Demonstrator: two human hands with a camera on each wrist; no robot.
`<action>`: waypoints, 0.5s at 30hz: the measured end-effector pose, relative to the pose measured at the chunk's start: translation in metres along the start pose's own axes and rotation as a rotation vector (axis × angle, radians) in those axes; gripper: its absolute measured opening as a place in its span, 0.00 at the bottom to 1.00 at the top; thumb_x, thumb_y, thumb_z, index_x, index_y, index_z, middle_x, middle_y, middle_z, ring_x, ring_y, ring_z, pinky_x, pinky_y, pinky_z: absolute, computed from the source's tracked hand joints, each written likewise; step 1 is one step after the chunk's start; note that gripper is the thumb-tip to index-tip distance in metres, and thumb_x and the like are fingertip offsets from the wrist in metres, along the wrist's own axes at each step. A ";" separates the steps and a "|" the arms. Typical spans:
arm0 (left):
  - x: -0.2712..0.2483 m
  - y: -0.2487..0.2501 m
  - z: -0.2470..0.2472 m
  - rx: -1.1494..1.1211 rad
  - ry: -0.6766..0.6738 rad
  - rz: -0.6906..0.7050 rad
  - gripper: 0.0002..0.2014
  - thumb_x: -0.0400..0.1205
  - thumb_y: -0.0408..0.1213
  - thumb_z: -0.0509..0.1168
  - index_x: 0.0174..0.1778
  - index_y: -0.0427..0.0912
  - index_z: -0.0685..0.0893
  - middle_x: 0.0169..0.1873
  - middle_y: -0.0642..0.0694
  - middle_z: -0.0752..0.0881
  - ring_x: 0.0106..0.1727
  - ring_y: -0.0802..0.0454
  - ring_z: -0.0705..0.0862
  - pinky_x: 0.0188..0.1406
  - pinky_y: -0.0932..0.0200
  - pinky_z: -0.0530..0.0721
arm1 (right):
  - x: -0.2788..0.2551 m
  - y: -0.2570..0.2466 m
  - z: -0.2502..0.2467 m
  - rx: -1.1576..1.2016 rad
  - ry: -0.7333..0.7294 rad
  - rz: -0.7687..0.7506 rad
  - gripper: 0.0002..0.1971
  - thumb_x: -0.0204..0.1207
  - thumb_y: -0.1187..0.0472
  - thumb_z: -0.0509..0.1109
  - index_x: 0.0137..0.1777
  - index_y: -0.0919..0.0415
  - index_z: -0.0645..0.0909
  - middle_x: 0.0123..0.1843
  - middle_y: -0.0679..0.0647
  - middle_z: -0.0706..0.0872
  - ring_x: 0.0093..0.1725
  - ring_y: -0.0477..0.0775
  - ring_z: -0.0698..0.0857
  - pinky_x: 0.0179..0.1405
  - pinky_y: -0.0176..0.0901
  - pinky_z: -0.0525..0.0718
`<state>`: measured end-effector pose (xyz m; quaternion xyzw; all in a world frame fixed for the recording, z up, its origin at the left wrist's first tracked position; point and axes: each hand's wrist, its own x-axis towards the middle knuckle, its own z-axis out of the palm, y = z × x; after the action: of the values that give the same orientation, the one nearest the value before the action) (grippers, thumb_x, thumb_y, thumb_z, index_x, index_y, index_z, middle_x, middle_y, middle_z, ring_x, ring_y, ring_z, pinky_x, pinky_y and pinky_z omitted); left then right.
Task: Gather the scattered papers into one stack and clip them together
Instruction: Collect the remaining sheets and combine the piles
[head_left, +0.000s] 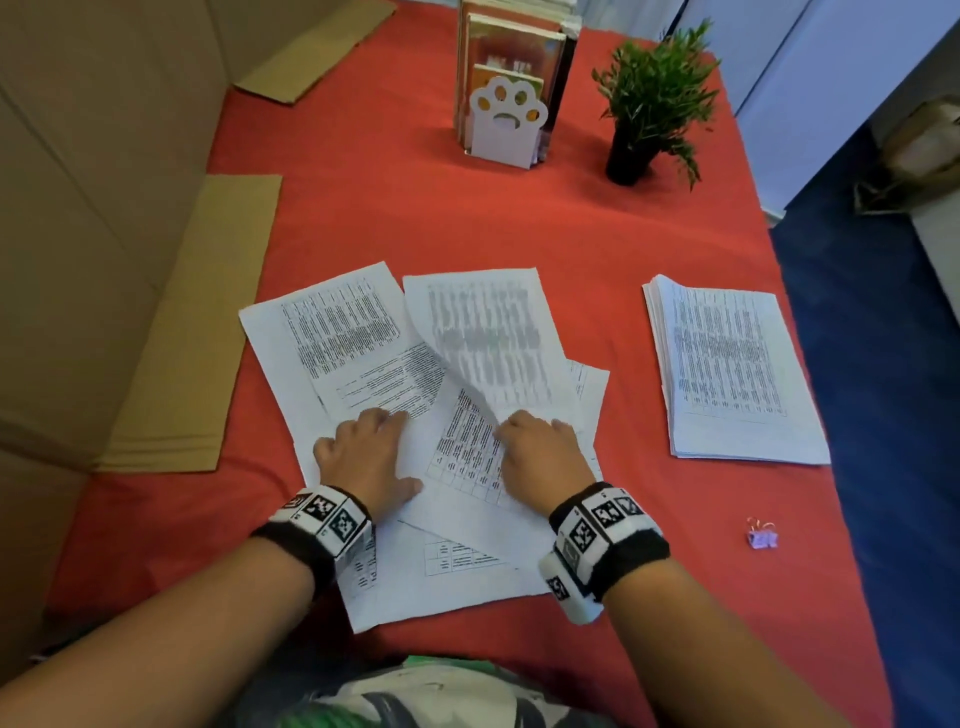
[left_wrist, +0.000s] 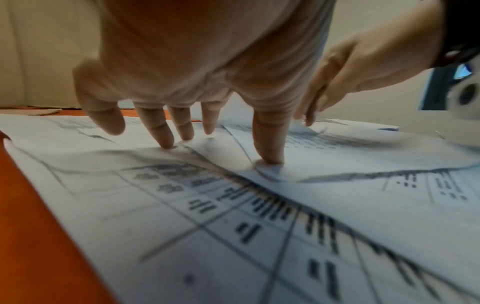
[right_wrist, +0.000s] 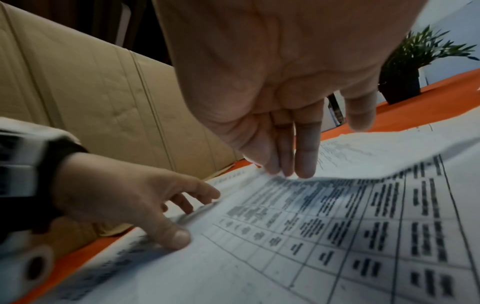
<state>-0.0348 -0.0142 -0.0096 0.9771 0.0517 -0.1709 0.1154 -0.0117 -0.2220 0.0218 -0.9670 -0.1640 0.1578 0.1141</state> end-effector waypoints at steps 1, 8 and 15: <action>0.003 -0.001 -0.001 0.008 -0.005 -0.005 0.43 0.66 0.60 0.70 0.77 0.58 0.61 0.74 0.50 0.67 0.72 0.43 0.68 0.68 0.41 0.64 | -0.007 -0.002 -0.003 -0.038 -0.014 -0.021 0.20 0.75 0.66 0.58 0.62 0.55 0.83 0.60 0.54 0.84 0.58 0.60 0.82 0.63 0.53 0.70; 0.012 -0.001 -0.011 -0.059 -0.064 -0.007 0.28 0.72 0.51 0.68 0.68 0.53 0.70 0.58 0.47 0.80 0.63 0.41 0.78 0.61 0.44 0.72 | -0.036 0.005 -0.012 0.444 -0.313 0.180 0.06 0.67 0.64 0.66 0.35 0.51 0.78 0.38 0.49 0.84 0.38 0.54 0.82 0.37 0.44 0.79; 0.005 -0.003 -0.011 -0.462 -0.087 0.054 0.08 0.75 0.40 0.66 0.32 0.45 0.77 0.31 0.50 0.83 0.35 0.49 0.79 0.32 0.59 0.75 | -0.026 0.051 0.005 0.517 0.267 0.682 0.24 0.72 0.65 0.65 0.70 0.59 0.71 0.68 0.64 0.71 0.61 0.69 0.79 0.64 0.53 0.76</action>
<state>-0.0266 -0.0078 -0.0021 0.9175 0.0580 -0.1934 0.3426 -0.0223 -0.2770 0.0103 -0.9175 0.2251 0.0959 0.3136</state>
